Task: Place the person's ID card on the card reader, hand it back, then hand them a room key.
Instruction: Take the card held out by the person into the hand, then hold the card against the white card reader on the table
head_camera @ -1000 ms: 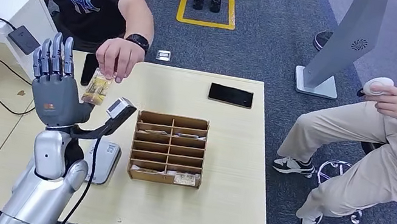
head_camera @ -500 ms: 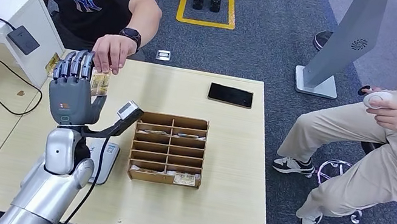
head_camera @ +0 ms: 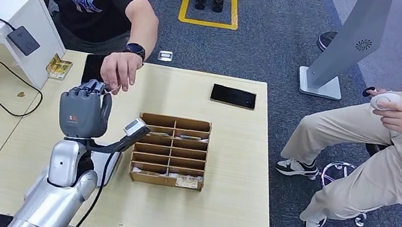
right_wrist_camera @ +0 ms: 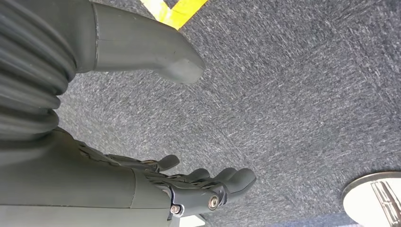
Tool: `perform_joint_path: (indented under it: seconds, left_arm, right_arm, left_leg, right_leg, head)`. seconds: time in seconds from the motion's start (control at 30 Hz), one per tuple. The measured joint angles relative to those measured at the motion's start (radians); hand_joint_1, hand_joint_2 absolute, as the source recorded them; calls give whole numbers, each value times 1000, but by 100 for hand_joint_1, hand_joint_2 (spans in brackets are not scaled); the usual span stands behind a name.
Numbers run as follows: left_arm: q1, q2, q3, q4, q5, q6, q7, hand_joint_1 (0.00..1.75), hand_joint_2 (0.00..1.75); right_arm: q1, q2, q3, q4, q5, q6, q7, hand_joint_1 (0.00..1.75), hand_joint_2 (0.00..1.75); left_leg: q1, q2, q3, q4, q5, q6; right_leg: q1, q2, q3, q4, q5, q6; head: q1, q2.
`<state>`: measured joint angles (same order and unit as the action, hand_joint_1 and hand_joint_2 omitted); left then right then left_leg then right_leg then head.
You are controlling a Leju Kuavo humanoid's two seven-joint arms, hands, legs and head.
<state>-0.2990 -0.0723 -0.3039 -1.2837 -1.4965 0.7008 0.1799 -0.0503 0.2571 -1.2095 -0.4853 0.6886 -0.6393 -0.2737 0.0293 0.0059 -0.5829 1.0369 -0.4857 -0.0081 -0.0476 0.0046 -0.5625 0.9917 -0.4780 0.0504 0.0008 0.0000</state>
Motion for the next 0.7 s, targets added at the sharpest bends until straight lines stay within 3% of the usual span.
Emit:
perform_joint_path:
  seconds: [0.7]
  left_arm:
    - [25,-28,38,-26,-3,0,-31,175,175]
  right_arm:
    - [0,0,-1,-6,0,1,0,0,175]
  left_leg:
    - [0,0,0,0,0,0]
  right_leg:
    - [0,0,0,0,0,0]
  head:
    - [0,0]
